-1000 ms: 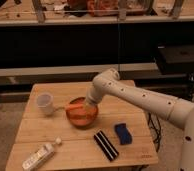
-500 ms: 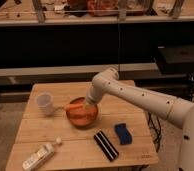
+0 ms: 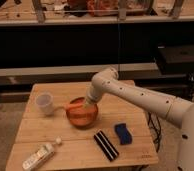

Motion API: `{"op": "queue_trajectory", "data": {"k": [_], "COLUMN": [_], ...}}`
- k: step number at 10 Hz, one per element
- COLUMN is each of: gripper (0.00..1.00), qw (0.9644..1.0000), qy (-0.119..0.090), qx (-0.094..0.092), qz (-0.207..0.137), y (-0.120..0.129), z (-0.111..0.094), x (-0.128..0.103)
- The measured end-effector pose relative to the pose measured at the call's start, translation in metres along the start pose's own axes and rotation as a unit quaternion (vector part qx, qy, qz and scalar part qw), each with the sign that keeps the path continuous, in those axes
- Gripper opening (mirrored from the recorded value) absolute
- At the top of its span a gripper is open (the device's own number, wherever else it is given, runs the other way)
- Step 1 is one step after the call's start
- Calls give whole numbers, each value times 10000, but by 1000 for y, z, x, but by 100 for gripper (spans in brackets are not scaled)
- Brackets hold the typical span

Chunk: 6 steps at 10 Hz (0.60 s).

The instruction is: Place the pepper in the ceramic bowl

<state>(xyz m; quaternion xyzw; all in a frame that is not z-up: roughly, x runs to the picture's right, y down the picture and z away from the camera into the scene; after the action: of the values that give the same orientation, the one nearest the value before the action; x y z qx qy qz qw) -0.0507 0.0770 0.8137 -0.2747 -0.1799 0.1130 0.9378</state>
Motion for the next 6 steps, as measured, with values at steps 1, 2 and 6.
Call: {"op": "queue_trajectory", "data": {"k": [1,2,6], "gripper": [33,43,49], "qw": [10000,10000,10000], "qy": [0,0,1], "qx": [1,2,-1], "qz": [6,9,-1], "y": [-1,-1,-3], "z": [0,0,0], "x": [0,0,-1]}}
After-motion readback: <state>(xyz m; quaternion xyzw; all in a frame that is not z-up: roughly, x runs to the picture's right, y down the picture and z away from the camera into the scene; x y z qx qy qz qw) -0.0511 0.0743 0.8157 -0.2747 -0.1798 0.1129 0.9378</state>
